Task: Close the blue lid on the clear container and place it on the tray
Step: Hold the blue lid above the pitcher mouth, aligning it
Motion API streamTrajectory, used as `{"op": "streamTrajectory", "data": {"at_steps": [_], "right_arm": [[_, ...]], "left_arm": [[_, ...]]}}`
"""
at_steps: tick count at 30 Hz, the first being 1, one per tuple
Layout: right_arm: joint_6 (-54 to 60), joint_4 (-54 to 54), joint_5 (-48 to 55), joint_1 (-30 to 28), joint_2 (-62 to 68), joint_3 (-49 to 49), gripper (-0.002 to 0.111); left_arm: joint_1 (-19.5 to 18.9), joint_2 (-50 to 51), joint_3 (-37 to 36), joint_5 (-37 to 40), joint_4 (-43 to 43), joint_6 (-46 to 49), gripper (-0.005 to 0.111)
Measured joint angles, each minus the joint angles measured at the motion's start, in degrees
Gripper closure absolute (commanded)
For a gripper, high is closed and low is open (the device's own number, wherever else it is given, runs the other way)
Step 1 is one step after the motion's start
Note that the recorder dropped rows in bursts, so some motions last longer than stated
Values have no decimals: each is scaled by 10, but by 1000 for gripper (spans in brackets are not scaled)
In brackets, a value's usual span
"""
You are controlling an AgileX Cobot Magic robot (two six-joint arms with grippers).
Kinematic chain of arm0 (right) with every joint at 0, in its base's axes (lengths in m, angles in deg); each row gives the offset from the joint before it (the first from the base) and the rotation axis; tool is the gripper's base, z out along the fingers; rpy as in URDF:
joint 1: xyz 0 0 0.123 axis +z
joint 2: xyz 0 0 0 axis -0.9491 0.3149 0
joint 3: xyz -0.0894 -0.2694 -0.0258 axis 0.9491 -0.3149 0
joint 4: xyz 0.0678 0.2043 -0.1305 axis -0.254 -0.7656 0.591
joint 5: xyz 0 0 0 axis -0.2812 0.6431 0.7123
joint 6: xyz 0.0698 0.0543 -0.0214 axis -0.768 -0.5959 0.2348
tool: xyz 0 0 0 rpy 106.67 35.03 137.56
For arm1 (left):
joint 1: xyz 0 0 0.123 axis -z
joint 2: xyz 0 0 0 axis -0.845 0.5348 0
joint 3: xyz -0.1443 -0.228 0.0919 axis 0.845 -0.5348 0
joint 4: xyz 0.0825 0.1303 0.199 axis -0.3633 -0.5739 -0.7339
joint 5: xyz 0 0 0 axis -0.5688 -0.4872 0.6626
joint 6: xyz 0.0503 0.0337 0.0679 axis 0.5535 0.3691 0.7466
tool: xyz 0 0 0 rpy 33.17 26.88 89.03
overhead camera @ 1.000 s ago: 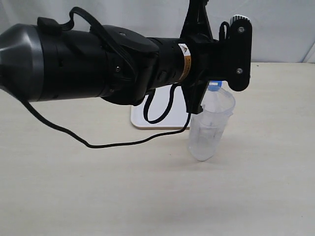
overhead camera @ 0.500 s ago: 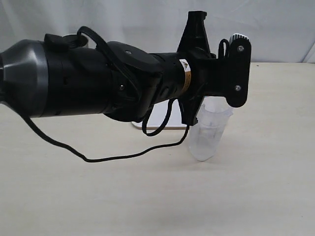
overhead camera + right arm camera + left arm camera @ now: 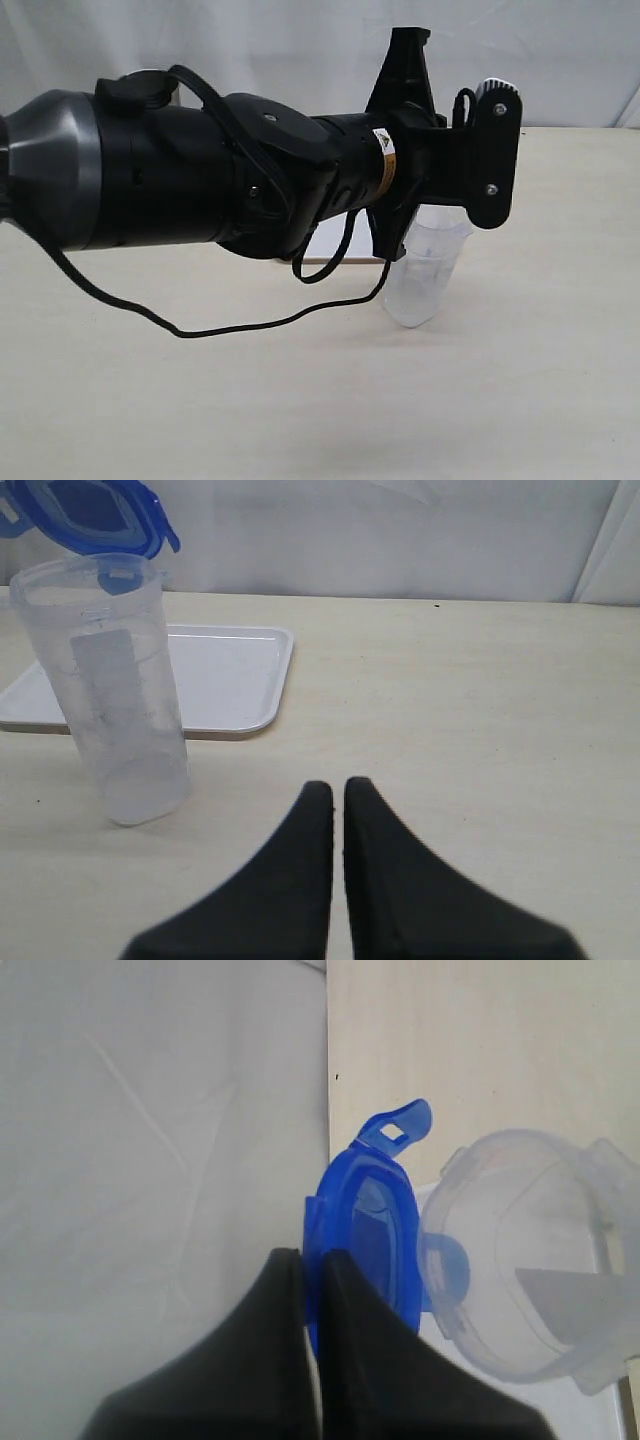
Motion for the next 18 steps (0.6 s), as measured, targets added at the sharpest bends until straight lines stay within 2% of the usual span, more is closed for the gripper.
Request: {"op": "streamTrajectory", "data": {"at_steps": [18], "right_arm": [[0,0,0,0,0,0,104]], "left_arm": [[1,0,0,13,-5,0,107]]}}
